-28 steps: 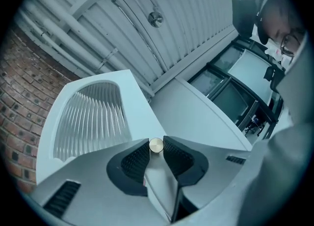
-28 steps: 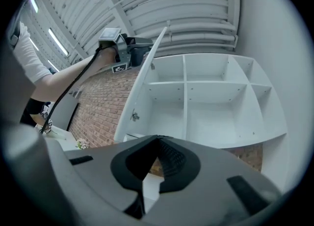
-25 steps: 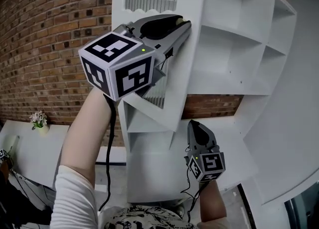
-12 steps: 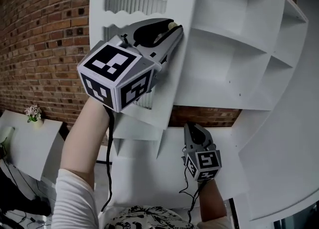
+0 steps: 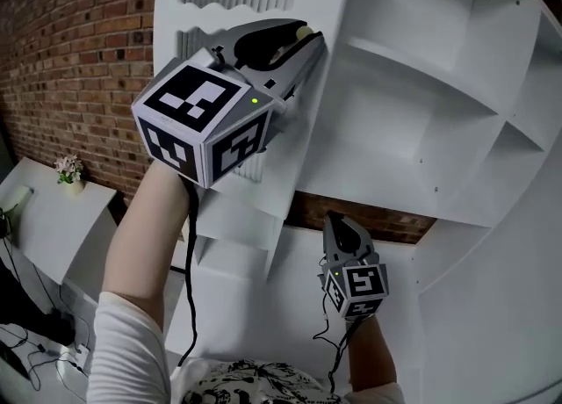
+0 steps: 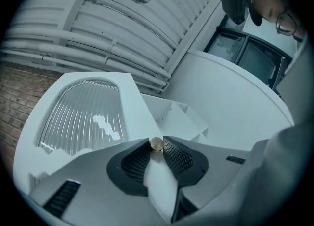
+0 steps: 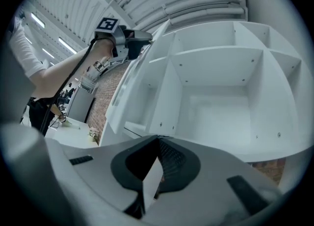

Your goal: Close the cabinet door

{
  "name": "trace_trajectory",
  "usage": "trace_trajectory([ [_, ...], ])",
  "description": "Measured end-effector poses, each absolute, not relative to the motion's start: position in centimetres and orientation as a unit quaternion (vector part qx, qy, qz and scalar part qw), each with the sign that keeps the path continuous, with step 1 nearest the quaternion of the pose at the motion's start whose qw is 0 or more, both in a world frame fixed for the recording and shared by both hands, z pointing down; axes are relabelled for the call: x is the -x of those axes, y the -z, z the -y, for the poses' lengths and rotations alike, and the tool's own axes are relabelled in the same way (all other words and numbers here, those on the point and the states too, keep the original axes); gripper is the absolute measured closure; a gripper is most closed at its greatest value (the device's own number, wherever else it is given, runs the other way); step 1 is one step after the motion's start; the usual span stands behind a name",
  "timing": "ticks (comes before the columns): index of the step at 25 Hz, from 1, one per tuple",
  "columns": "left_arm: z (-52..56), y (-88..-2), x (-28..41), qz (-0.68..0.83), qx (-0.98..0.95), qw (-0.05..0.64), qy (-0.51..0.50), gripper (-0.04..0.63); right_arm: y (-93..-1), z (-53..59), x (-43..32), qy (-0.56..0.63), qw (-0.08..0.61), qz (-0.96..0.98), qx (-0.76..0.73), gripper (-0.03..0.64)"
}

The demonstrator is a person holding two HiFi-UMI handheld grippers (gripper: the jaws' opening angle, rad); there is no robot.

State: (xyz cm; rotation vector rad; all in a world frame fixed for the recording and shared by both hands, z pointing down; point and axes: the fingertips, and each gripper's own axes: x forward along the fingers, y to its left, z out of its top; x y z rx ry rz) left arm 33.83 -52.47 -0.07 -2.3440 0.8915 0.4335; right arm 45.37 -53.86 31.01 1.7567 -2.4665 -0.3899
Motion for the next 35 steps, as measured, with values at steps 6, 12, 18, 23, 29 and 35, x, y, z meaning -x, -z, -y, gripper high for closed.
trace_trajectory([
  [6, 53.9, 0.1, -34.2, -0.368, 0.865, 0.305, -0.15, 0.495, -30.6, 55.4, -45.6, 0.132, 0.031, 0.823, -0.552, 0.611],
  [12, 55.9, -0.2, -35.1, -0.401, 0.852, 0.314, -0.126, 0.495, -31.0, 56.7, -45.5, 0.123, 0.024, 0.84, -0.527, 0.611],
  [18, 57.3, 0.2, -35.4, -0.422, 0.839, 0.321, -0.122, 0.495, -30.9, 57.3, -45.7, 0.121, 0.016, 0.853, -0.508, 0.611],
  [23, 58.4, 0.1, -36.0, -0.434, 0.831, 0.327, -0.117, 0.495, -31.6, 57.5, -46.5, 0.118, 0.016, 0.855, -0.505, 0.611],
  [29, 58.7, -0.2, -36.0, -0.443, 0.824, 0.33, -0.128, 0.495, -32.2, 57.5, -47.4, 0.115, 0.019, 0.853, -0.509, 0.611],
  [35, 58.5, -0.2, -35.4, -0.447, 0.814, 0.332, -0.165, 0.495, -32.3, 57.2, -47.1, 0.117, 0.024, 0.846, -0.52, 0.611],
])
